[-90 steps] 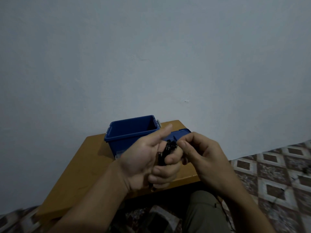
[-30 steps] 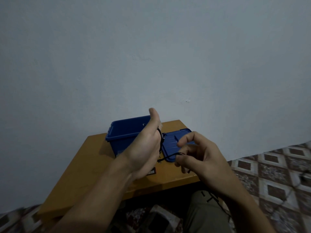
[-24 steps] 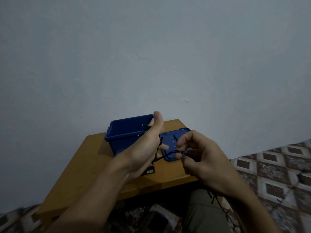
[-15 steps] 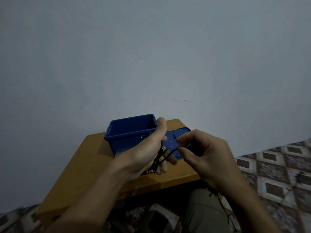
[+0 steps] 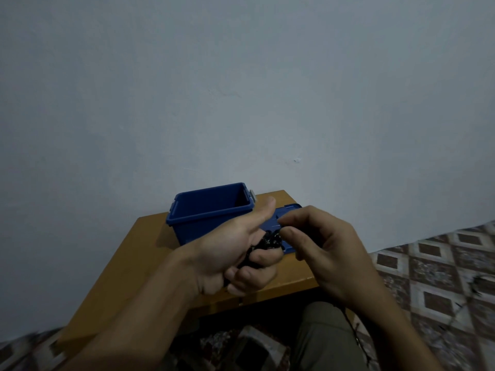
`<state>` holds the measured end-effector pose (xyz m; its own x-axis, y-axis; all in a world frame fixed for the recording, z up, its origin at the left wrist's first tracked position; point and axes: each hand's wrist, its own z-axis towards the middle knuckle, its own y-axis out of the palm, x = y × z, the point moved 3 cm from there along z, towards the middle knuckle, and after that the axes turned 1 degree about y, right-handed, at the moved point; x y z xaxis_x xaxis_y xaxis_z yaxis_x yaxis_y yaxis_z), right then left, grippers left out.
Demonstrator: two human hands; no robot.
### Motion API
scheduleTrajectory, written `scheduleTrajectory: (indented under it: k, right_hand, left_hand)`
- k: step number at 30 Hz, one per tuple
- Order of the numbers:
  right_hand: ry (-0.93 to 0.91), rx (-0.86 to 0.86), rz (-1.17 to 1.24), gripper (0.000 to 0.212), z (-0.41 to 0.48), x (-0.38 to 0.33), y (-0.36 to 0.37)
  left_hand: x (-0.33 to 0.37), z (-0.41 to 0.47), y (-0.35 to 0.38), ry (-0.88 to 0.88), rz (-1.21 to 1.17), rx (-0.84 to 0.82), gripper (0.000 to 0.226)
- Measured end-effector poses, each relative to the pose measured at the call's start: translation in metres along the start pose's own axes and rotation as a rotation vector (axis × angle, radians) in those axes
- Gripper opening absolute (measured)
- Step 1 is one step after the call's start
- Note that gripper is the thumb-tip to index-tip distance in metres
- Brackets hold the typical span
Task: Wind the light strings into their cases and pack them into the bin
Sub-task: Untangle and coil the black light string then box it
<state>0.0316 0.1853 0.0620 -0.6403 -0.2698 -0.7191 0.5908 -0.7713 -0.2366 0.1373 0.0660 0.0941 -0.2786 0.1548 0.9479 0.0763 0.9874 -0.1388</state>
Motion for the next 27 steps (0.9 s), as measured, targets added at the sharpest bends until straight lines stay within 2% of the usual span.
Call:
scheduleTrajectory:
  k: [4, 9, 14, 19, 23, 27]
  right_hand:
    - [0.006, -0.03, 0.062, 0.015, 0.0, 0.001, 0.004]
    - [0.108, -0.061, 0.093, 0.02, 0.0, 0.008, 0.007]
    - [0.152, -0.075, 0.11, 0.007, -0.002, 0.009, 0.011]
    - [0.115, -0.121, -0.005, 0.024, -0.003, 0.006, 0.016]
    - [0.137, -0.202, -0.106, 0.027, -0.004, 0.011, 0.019]
    - [0.227, -0.331, -0.125, 0.021, -0.007, 0.014, 0.023]
  left_hand:
    - [0.002, 0.0, 0.004, 0.115, -0.136, -0.11, 0.07]
    - [0.004, 0.001, 0.005, 0.273, -0.327, -0.213, 0.07]
    - [0.007, 0.001, 0.003, 0.375, -0.34, -0.139, 0.072]
    - [0.01, -0.001, 0.002, 0.441, -0.509, -0.206, 0.072]
    - [0.014, -0.001, 0.001, 0.509, -0.565, -0.193, 0.07]
    - [0.016, -0.001, 0.002, 0.542, -0.608, -0.108, 0.074]
